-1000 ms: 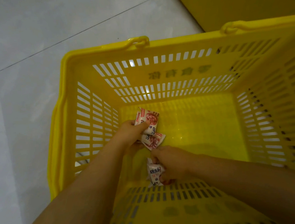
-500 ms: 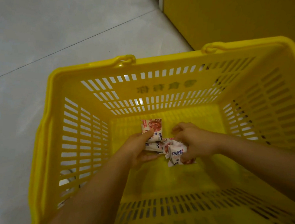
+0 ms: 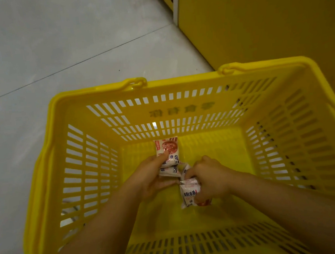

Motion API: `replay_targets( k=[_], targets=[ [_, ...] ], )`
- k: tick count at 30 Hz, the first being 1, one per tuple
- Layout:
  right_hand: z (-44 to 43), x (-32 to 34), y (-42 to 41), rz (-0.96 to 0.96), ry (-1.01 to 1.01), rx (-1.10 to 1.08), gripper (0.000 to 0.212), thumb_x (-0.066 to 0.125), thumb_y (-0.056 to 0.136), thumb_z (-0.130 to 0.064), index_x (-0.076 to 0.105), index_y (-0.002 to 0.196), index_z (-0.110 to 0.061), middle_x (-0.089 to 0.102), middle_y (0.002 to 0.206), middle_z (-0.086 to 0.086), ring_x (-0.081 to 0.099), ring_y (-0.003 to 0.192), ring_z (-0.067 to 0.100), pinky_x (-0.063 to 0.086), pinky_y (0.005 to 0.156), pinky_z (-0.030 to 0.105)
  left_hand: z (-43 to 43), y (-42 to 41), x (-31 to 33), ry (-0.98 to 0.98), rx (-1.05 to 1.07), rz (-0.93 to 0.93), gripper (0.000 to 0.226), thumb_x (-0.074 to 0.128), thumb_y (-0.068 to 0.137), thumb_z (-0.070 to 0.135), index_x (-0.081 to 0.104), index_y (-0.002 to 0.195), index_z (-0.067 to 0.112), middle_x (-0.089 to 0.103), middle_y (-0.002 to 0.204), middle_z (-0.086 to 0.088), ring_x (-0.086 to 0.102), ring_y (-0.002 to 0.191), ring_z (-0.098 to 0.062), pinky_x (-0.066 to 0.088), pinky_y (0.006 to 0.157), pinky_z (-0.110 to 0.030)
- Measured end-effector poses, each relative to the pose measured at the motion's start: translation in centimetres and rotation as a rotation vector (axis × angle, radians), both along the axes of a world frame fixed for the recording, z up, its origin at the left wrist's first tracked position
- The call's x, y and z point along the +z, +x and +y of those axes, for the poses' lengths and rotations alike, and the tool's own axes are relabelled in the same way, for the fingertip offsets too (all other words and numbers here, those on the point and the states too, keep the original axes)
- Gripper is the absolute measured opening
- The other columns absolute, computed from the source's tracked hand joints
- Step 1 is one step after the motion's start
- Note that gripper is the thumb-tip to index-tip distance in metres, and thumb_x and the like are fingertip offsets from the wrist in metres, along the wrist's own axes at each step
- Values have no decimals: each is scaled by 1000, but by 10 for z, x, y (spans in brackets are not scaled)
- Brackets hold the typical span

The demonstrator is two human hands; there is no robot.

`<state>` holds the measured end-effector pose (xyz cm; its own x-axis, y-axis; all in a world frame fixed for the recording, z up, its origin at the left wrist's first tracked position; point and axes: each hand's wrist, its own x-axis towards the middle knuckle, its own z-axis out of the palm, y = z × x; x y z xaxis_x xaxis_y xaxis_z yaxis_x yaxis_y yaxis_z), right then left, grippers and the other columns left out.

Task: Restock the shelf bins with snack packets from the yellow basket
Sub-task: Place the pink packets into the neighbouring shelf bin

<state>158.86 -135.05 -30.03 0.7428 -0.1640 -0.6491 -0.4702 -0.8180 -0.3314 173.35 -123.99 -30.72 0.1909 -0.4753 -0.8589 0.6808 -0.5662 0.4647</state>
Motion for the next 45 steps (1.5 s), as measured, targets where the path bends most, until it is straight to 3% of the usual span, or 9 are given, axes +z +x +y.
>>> replay_targets(
  k=[3,7,11,16,25,31,35,41,45],
  targets=[
    [-22,6,-9,-172,-257,-28,58,63,70,-58,55,122,-35,55,103,3,46,105,26,33,81,32,-3,8,-5,-48,-134,-434,38,63,90,26,51,121,8,70,106,-10,71,81,-22,57,70,-36],
    [-38,1,-18,-311,-428,-63,61,57,83,-55,44,136,-29,48,119,8,49,107,28,38,87,34,4,12,-14,-30,-722,-1261,47,64,86,36,50,127,18,56,122,-5,54,107,-25,45,90,-39],
    [-30,-21,-23,-257,-446,-21,62,50,89,-54,33,142,-27,26,151,14,36,131,31,31,103,40,6,-4,-23,101,-1049,-1604,56,41,93,54,34,141,25,46,133,0,46,115,-22,39,88,-34],
    [-31,-22,-21,-219,-436,-62,59,39,93,-57,27,143,-28,39,137,10,42,119,28,34,94,39,-3,-13,-21,140,-1137,-1543,57,39,95,54,27,144,27,46,135,-1,48,117,-24,41,84,-35],
    [-41,125,-56,-461,-279,-501,66,67,81,-48,36,137,-29,51,129,4,49,119,23,43,91,36,-40,-26,83,-384,-483,-825,33,64,88,21,51,118,26,68,100,9,65,75,5,50,63,-13],
    [-15,266,-100,-740,-356,-618,56,68,79,-51,41,125,-34,56,116,-5,53,108,15,44,83,34,-57,-73,211,-656,-201,-462,14,56,90,12,60,100,21,73,86,-2,70,73,-18,54,71,-35],
    [10,354,-137,-930,-300,-730,45,70,82,-43,45,117,-30,63,103,-1,63,94,19,53,80,46,-54,-119,304,-841,-158,-416,7,50,95,16,56,97,19,73,80,0,69,75,-22,53,75,-41],
    [50,472,-212,-1182,-351,-780,33,70,84,-35,47,107,-29,68,91,-5,69,71,8,59,60,36,-47,-184,433,-1160,-267,-510,14,50,97,27,53,110,23,73,97,-4,70,84,-20,54,79,-42],
    [73,544,-276,-1252,-465,-795,31,68,83,-42,46,104,-39,69,92,-12,68,78,2,59,70,32,-43,-230,514,-1382,-467,-688,33,57,82,40,50,114,41,68,115,7,64,107,-14,48,95,-41]
  ],
)
